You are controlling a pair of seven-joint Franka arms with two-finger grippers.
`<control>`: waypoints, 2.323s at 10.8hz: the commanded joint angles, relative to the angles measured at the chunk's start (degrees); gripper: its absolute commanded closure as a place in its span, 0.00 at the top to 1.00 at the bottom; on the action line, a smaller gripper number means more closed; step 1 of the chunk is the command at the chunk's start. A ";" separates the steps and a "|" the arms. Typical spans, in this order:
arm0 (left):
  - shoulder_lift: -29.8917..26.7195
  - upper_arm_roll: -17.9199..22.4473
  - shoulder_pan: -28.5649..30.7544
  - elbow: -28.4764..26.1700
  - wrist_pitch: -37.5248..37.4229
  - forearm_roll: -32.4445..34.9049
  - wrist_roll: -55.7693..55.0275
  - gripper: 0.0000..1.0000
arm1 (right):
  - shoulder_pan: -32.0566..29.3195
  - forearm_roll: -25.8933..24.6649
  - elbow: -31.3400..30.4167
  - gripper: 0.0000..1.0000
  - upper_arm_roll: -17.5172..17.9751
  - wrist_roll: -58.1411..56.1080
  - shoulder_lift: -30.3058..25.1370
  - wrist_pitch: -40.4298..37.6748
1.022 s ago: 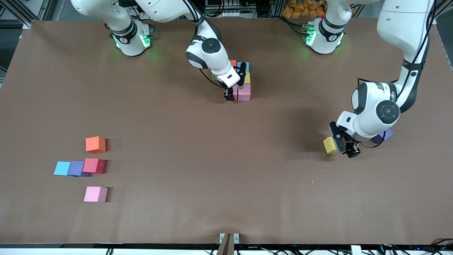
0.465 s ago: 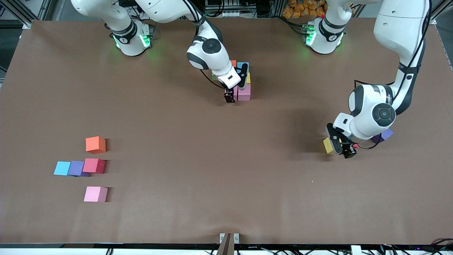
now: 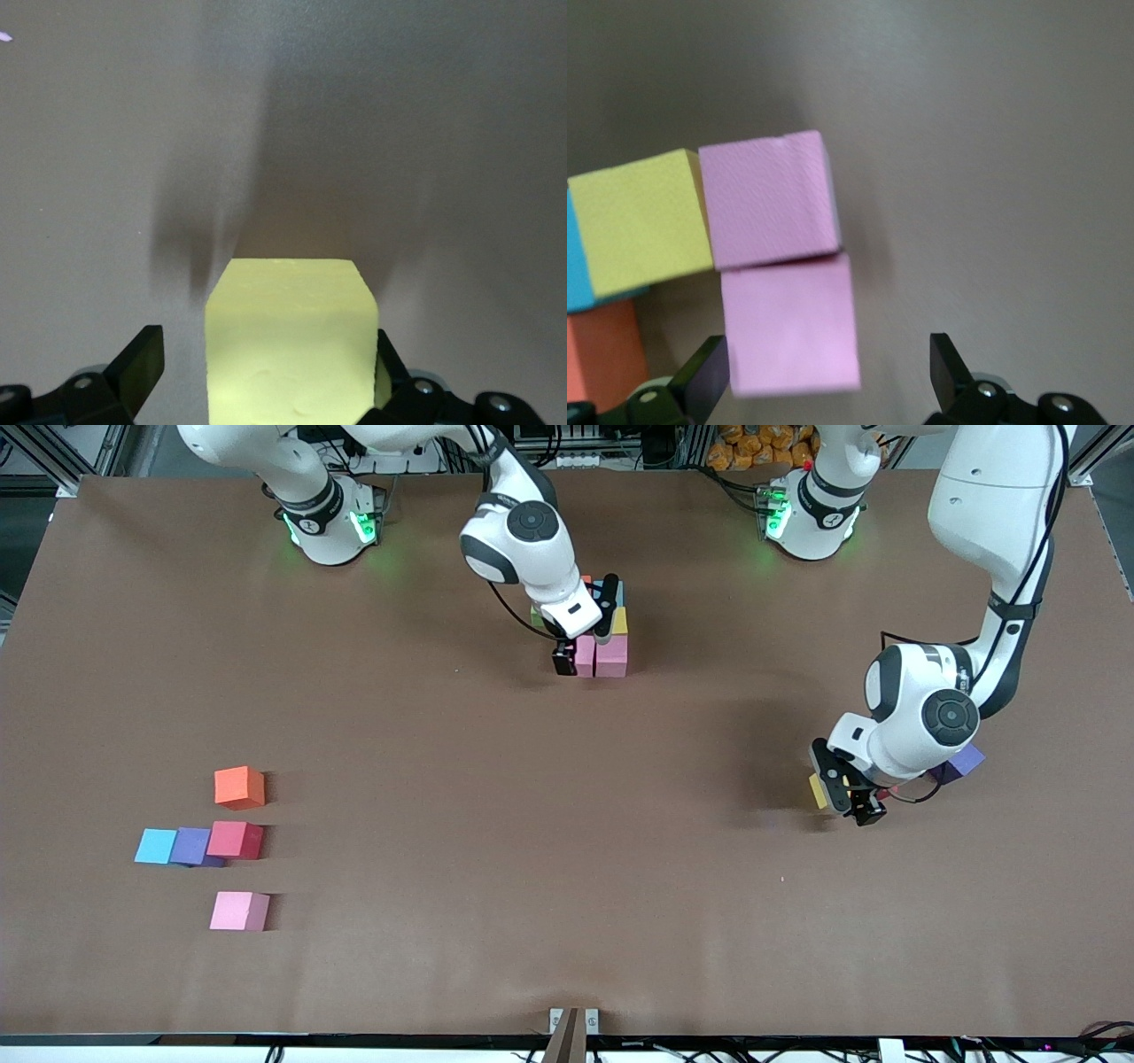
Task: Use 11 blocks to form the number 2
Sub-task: 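Lift the yellow cube with the left gripper while the right gripper grasps orange, then carry the yellow cube to the pink cubes with the left gripper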
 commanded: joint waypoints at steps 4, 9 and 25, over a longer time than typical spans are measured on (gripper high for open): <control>1.61 0.12 -0.59 0.75 3.01 -1.86 1.20 0.53 | -16.47 2.00 4.89 1.00 0.44 -0.25 -6.17 -14.96; 1.16 -0.49 -2.69 3.03 2.92 -5.72 -7.56 0.36 | -36.07 3.86 14.74 1.00 0.18 -0.51 -3.37 -22.55; 1.52 -1.63 -19.21 18.94 -15.53 0.96 -26.47 0.36 | -61.07 3.16 17.21 1.00 -4.21 -8.34 10.17 -25.10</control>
